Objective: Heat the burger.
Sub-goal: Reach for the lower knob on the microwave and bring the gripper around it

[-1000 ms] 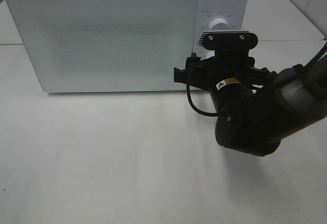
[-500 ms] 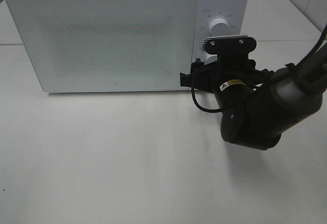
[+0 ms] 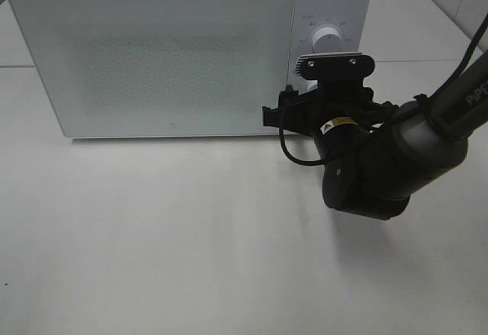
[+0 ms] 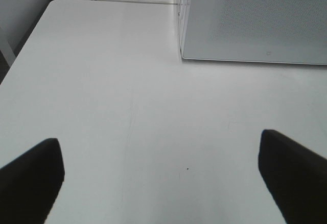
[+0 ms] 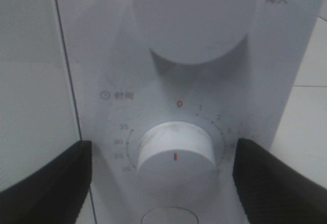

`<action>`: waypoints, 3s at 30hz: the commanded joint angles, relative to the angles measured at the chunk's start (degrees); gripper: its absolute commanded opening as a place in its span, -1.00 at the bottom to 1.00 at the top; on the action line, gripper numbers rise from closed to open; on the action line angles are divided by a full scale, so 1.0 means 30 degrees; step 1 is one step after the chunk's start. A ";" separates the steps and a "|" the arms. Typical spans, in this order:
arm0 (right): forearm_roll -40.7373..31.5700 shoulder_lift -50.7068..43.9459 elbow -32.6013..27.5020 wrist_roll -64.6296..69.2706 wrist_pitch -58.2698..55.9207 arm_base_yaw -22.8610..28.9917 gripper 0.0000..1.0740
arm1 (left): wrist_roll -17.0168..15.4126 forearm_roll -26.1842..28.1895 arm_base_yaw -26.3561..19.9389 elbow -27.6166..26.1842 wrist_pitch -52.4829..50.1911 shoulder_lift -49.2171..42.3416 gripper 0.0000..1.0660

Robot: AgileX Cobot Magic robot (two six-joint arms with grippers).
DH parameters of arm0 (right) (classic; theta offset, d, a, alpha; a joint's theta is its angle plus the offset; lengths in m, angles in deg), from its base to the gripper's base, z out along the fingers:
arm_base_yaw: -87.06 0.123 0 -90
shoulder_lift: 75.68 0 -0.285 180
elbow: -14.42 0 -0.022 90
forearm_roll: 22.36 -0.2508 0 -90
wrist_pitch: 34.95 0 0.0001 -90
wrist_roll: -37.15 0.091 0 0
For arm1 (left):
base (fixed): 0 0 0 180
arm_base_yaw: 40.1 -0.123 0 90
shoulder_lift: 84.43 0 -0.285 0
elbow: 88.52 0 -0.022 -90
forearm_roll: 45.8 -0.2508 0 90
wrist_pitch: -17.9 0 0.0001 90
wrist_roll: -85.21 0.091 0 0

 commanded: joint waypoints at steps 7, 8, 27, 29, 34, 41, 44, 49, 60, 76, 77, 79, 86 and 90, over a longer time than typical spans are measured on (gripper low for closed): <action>0.0229 -0.0057 0.0286 -0.0057 0.0363 -0.0401 0.36 | -0.0095 0.0038 -0.0019 0.0057 -0.0076 -0.0497 0.84; 0.0248 -0.0057 0.0286 -0.0267 0.0420 -0.0401 0.34 | -0.0095 0.0038 -0.0019 0.0057 -0.0076 -0.0497 0.84; 0.0115 -0.0248 0.0783 -0.0668 0.1413 -0.0401 -0.03 | -0.0095 0.0038 -0.0019 0.0057 -0.0076 -0.0497 0.84; 0.0115 -0.0344 0.0783 -0.0840 0.1509 -0.0401 -0.07 | -0.0095 0.0038 -0.0019 0.0057 -0.0076 -0.0497 0.84; 0.0134 -0.0668 0.0726 -0.1509 0.1719 -0.0363 -0.16 | -0.0095 0.0038 -0.0019 0.0057 -0.0076 -0.0497 0.84; 0.0134 -0.0668 0.0726 -0.1261 0.1528 -0.0363 -0.59 | -0.0095 0.0038 -0.0019 0.0057 -0.0076 -0.0497 0.84; 0.0134 -0.0668 0.0726 -0.1261 0.1432 -0.0363 -0.91 | -0.0095 0.0038 -0.0019 0.0057 -0.0076 -0.0497 0.84; 0.0153 -0.0668 0.0726 -0.0955 0.1356 -0.0363 -1.00 | -0.0095 0.0038 -0.0019 0.0057 -0.0076 -0.0497 0.84; 0.0420 -0.0668 0.0726 0.1471 0.1413 -0.0363 -1.00 | -0.0095 0.0038 -0.0019 0.0057 -0.0076 -0.0497 0.84; 0.2273 -0.0516 0.0726 1.1058 0.0363 -0.0382 -1.00 | -0.0095 0.0038 -0.0019 0.0057 -0.0076 -0.0497 0.84; 0.2578 -0.0516 0.0726 1.1956 0.0363 -0.0382 -1.00 | -0.0095 0.0038 -0.0019 0.0057 -0.0076 -0.0497 0.84; 0.2769 -0.0516 0.0726 1.2452 0.0363 -0.0382 -1.00 | -0.0095 0.0038 -0.0019 0.0057 -0.0076 -0.0497 0.84; 0.3724 -0.0516 0.0726 1.5661 0.0535 -0.0382 -1.00 | -0.0095 0.0038 -0.0019 0.0057 -0.0076 -0.0497 0.84; 0.3801 -0.0516 0.0726 1.5852 0.0840 -0.0382 -1.00 | -0.0095 0.0038 -0.0019 0.0057 -0.0076 -0.0497 0.84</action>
